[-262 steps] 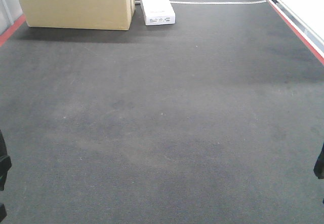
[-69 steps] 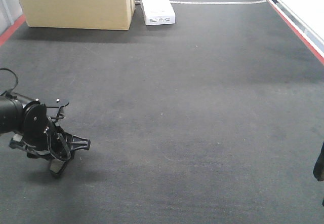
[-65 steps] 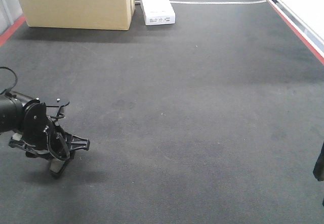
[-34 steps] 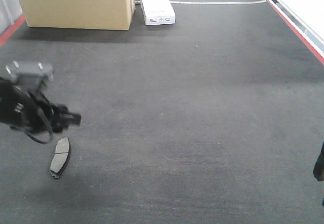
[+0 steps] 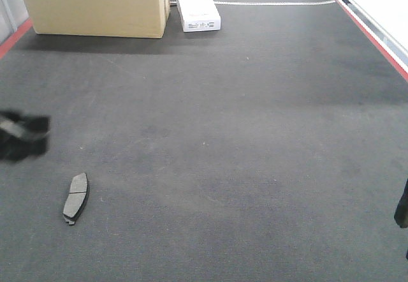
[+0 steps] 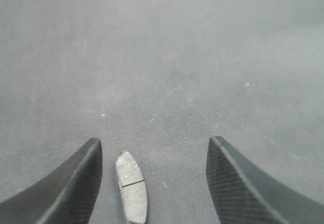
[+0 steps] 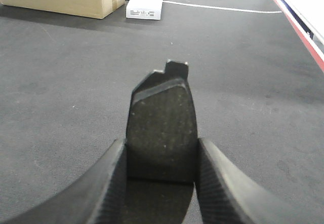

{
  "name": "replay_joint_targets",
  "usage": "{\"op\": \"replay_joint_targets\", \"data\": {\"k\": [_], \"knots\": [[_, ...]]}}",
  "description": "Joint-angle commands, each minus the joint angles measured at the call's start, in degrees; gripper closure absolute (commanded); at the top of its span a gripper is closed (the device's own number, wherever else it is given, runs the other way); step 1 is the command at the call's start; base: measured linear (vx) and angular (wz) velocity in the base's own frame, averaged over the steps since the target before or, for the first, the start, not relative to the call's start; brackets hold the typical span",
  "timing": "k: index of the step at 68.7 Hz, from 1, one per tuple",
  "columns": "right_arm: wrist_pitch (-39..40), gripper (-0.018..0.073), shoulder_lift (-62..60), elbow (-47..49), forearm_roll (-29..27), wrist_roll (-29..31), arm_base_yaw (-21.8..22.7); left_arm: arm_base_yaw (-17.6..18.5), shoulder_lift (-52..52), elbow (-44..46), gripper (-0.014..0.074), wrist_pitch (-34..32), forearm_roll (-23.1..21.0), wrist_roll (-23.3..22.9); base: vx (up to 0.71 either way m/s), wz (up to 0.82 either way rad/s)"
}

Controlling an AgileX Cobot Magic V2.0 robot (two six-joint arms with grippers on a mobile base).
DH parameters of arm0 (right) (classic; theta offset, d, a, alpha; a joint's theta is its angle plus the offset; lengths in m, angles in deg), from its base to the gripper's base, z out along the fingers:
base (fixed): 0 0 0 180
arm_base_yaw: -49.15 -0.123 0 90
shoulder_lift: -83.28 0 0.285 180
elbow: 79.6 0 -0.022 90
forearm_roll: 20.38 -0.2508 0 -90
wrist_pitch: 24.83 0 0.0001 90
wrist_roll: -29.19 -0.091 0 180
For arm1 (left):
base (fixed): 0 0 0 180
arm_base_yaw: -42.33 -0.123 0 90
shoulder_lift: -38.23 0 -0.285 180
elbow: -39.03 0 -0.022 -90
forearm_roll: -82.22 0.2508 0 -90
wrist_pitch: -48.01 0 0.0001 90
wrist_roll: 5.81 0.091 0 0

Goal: Move and align brake pads A on conveyor
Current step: 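Open the left gripper to release the pad and lift away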

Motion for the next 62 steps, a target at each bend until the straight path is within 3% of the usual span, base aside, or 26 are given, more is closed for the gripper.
{"op": "replay_joint_targets", "data": {"k": [1, 16, 30, 44, 62], "knots": [[5.1, 0.0564, 0.3, 1.8, -0.1, 0.6, 0.1, 0.2, -6.2, -3.5, 0.0157, -6.5, 2.2, 0.5, 0.0, 0.0], [5.1, 0.0564, 0.3, 1.8, -0.1, 0.6, 0.1, 0.2, -21.9, -14.5, 0.0157, -12.8, 2.5, 2.6, 0.0, 0.0], [5.1, 0.0564, 0.3, 1.8, -0.1, 0.6, 0.1, 0.2, -33.3, -22.5, 0.0157, -14.5, 2.0, 2.4, 0.0, 0.0], [5.1, 0.0564, 0.3, 1.8, -0.1, 0.6, 0.1, 0.2, -36.4, -27.5, 0.0157, -19.6, 1.9, 2.4, 0.0, 0.0], [5.1, 0.0564, 0.3, 1.8, -0.1, 0.6, 0.1, 0.2, -36.4, -27.5, 0.0157, -19.9, 1.9, 2.4, 0.0, 0.0]]}}
